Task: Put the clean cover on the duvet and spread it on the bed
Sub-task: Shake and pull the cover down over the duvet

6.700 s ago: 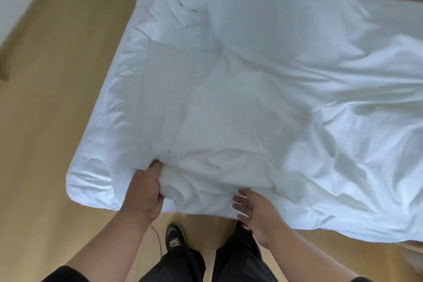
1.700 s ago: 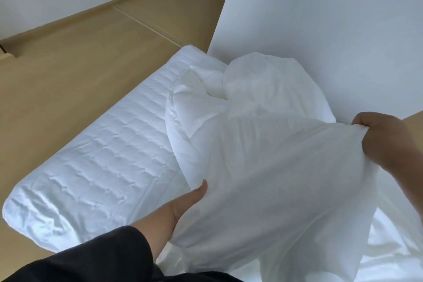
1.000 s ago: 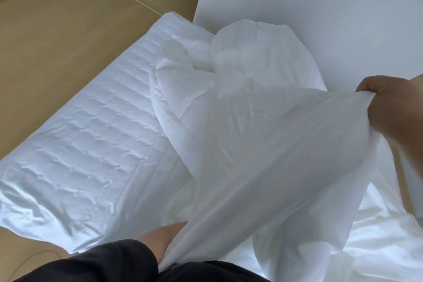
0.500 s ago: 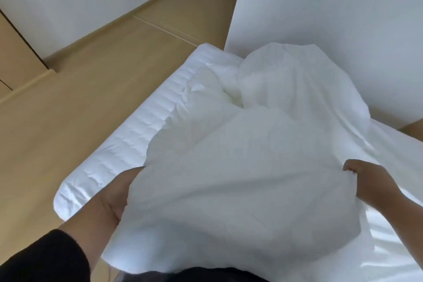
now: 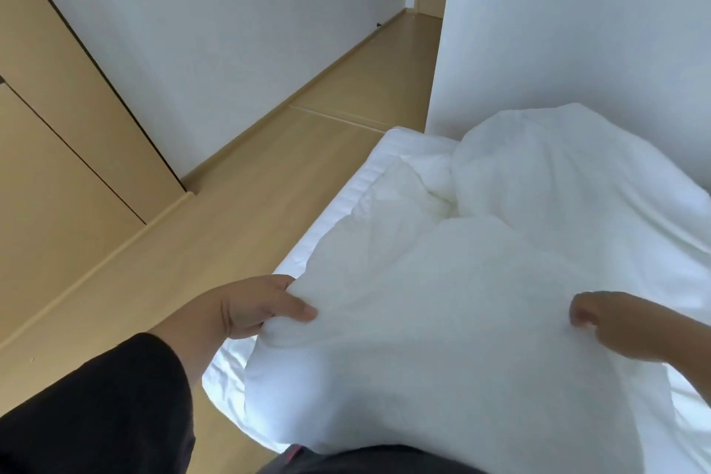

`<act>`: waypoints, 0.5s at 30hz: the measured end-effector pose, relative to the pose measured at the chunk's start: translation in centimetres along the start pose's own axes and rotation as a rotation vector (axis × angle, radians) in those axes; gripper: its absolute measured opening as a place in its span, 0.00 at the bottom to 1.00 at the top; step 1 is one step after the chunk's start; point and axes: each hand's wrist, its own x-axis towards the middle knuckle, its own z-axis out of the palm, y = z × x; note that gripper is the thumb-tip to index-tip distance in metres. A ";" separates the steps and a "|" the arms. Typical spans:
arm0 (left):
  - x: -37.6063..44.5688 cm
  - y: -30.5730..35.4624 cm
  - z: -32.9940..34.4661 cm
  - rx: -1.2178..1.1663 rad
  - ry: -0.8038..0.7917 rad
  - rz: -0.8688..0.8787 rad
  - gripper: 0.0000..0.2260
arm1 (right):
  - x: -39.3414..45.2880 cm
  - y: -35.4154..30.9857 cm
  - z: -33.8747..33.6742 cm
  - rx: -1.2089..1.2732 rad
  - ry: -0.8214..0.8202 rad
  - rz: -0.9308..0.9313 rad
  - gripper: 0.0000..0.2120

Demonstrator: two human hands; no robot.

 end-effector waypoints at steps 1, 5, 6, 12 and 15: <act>0.0 0.0 -0.2 -0.006 -0.006 0.007 0.24 | -0.7 -2.9 -0.5 0.012 0.025 -0.086 0.18; 0.2 0.3 -1.4 -0.026 -0.063 0.067 0.21 | -3.0 -18.5 -1.2 0.271 0.190 -0.554 0.27; 0.3 0.3 -1.7 -0.022 -0.074 0.067 0.21 | -3.0 -22.4 -1.1 0.316 0.143 -0.644 0.31; 0.5 -1.8 -5.9 -0.109 -0.007 0.017 0.24 | -0.3 -33.9 -2.3 0.082 -0.019 -0.581 0.15; 0.9 -3.4 -8.1 -0.152 0.020 0.014 0.21 | -0.8 -35.5 -4.7 -0.013 0.063 -0.649 0.10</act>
